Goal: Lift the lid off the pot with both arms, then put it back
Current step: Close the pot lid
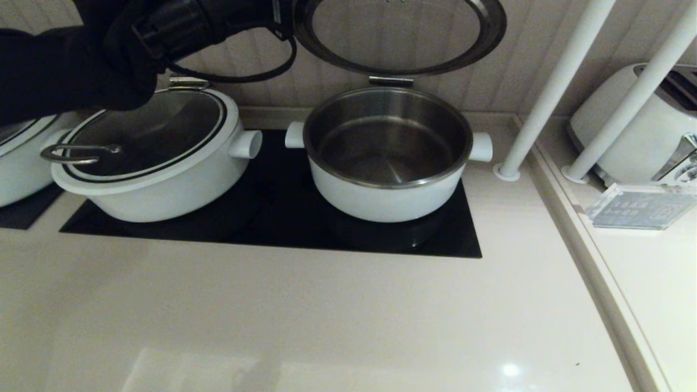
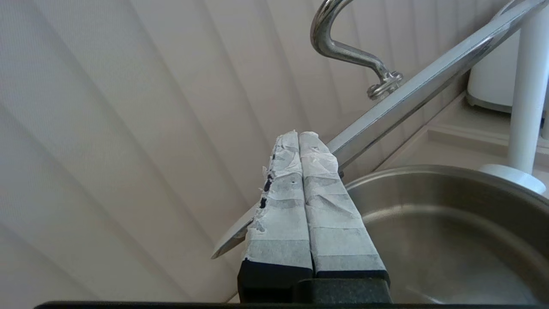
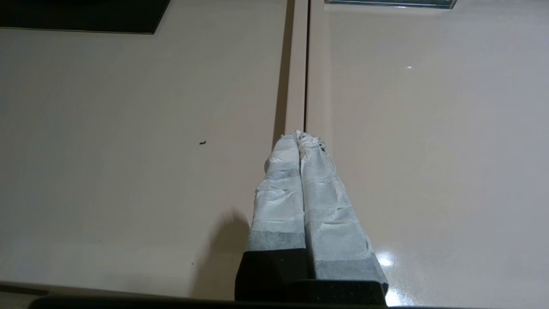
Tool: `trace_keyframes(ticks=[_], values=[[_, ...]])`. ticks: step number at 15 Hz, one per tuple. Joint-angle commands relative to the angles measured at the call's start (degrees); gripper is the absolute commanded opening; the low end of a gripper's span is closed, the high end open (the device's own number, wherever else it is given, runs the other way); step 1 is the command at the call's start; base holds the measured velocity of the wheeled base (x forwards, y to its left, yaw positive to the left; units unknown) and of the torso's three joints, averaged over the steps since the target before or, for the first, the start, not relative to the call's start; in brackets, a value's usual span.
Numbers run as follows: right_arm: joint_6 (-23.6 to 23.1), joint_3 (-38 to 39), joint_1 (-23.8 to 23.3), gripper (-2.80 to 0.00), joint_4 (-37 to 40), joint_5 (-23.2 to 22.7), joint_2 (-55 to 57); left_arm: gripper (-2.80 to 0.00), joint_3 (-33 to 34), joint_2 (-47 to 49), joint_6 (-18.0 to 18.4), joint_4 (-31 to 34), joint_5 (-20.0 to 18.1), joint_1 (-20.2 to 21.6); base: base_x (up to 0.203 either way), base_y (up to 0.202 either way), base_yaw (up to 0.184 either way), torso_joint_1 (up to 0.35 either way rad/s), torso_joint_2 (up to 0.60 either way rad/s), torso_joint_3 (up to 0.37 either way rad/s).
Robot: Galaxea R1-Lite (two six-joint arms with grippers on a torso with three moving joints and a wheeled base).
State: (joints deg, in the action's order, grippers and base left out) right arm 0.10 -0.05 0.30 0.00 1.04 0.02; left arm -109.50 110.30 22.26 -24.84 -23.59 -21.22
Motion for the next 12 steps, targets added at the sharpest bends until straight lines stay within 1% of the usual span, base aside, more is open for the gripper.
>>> trace_keyframes(ticks=[1, 5, 8, 12], values=[[-0.01, 0.03, 0.05, -2.80, 0.00, 0.02, -0.02, -2.80, 0.97, -0.06, 0.06, -1.12, -0.06, -0.42, 0.000, 0.000, 0.000, 0.000, 0.00, 0.000], [-0.01, -0.04, 0.05, -2.80, 0.00, 0.02, -0.02, -2.80, 4.07, -1.32, 0.24, -1.39, 0.03, -0.66, 0.000, 0.000, 0.000, 0.000, 0.00, 0.000], [-0.01, -0.02, 0.05, -2.80, 0.00, 0.02, -0.02, -2.80, 7.60, -2.48, 0.19, -3.92, 0.03, -0.66, 0.000, 0.000, 0.000, 0.000, 0.00, 0.000], [-0.01, 0.04, 0.05, -2.80, 0.00, 0.02, -0.02, -2.80, 14.37, -4.67, 0.21, -7.34, 0.03, -0.66, 0.000, 0.000, 0.000, 0.000, 0.00, 0.000]])
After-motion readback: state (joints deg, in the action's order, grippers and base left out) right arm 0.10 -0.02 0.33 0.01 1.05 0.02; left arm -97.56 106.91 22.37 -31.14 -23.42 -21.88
